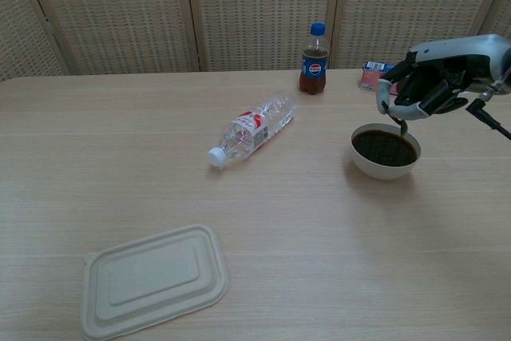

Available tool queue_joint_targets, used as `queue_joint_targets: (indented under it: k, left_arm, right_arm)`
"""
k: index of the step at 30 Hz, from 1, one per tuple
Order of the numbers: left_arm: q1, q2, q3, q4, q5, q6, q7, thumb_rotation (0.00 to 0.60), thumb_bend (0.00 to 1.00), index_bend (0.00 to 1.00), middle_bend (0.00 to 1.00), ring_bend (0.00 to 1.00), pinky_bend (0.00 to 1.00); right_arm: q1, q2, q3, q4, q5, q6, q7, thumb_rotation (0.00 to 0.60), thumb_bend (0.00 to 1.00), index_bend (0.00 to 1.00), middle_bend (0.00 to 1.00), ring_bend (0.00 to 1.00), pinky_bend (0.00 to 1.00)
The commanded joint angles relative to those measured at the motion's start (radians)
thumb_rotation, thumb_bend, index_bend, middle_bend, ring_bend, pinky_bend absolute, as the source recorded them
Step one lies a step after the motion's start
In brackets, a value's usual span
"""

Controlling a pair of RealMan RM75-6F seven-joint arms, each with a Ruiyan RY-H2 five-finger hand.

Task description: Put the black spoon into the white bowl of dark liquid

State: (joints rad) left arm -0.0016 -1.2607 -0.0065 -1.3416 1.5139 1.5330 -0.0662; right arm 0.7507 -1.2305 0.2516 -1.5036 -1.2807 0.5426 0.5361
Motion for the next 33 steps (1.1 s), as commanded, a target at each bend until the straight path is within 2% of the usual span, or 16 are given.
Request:
queue_joint_targets:
  k: [1,7,12,20,29,33]
  left_arm:
    - [0.001,-0.002,0.0,0.005,-0.003,-0.003,-0.004,0.6,0.41,0.0,0.0,0.0,0.0]
    - [0.003,-0.006,0.001,0.019,-0.011,-0.009,-0.016,0.6,0.41,0.0,0.0,0.0,0.0]
    - [0.005,-0.01,0.001,0.033,-0.018,-0.016,-0.025,0.6,0.41,0.0,0.0,0.0,0.0]
    - [0.013,-0.008,0.001,0.036,-0.025,-0.013,-0.027,0.6,0.41,0.0,0.0,0.0,0.0]
    - [0.015,-0.007,0.001,0.032,-0.025,-0.012,-0.023,0.6,0.41,0.0,0.0,0.0,0.0]
    - [0.013,-0.008,0.001,0.03,-0.022,-0.014,-0.022,0.6,0.41,0.0,0.0,0.0,0.0]
  right_arm:
    - [0.033,-0.025,0.014,0.031,0.019,-0.036,0.013,0.6,0.68,0.64,0.93,0.94,1.0]
    - [0.09,-0.082,0.019,0.105,0.059,-0.096,0.01,0.6,0.68,0.64,0.93,0.94,1.0]
    - [0.146,-0.166,0.005,0.218,0.108,-0.159,-0.02,0.6,0.68,0.64,0.93,0.94,1.0]
    - [0.193,-0.24,-0.021,0.34,0.158,-0.22,-0.069,0.6,0.68,0.64,0.93,0.94,1.0]
    - [0.211,-0.262,-0.043,0.436,0.207,-0.26,-0.108,0.6,0.68,0.64,0.93,0.94,1.0]
    - [0.208,-0.253,-0.047,0.441,0.23,-0.269,-0.117,0.6,0.68,0.64,0.93,0.95,1.0]
